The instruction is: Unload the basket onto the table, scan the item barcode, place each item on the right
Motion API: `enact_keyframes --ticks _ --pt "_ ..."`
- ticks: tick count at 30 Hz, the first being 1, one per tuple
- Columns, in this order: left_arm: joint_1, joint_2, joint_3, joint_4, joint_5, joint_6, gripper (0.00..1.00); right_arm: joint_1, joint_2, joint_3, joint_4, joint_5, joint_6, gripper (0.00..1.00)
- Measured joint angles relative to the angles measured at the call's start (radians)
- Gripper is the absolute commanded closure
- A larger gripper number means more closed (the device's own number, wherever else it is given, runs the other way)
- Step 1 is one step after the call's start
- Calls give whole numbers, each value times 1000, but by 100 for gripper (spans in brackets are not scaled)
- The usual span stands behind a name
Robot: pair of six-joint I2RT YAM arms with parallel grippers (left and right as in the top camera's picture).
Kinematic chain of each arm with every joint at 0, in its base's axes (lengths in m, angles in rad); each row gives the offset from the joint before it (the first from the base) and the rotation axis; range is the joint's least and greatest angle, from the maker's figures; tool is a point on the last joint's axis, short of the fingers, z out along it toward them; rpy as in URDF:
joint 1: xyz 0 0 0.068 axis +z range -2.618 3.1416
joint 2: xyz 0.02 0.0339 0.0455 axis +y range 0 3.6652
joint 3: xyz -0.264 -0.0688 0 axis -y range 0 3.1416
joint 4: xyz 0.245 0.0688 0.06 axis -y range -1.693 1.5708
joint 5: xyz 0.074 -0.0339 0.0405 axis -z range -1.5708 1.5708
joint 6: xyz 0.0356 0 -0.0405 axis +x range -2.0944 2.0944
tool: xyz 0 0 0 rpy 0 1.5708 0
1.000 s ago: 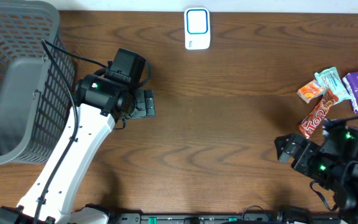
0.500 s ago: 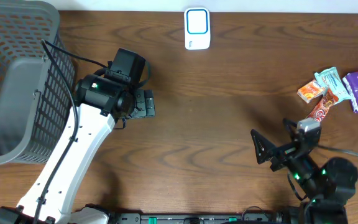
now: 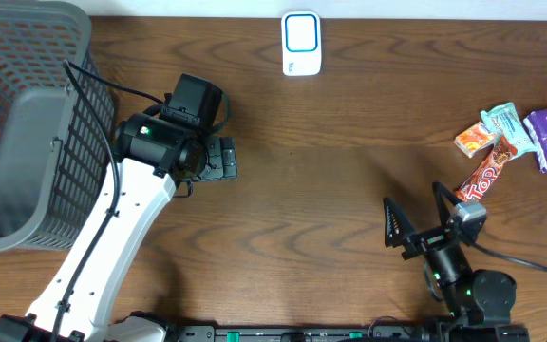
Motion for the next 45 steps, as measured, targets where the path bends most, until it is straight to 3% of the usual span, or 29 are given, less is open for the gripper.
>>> enact_keyframes --ticks 12,18,26,36,45 --pt "0 0 0 0 0 0 2 16 -79 -94 57 137 6 1" --pt "0 0 0 0 0 0 2 16 -80 -95 -59 173 -12 1" --pt "0 0 0 0 0 0 2 15 -80 -95 -60 185 -22 1" --pt "0 0 0 0 0 0 2 15 -80 -95 -68 235 -265 1" --pt "0 0 0 0 0 0 2 15 -80 -95 -71 266 -350 1"
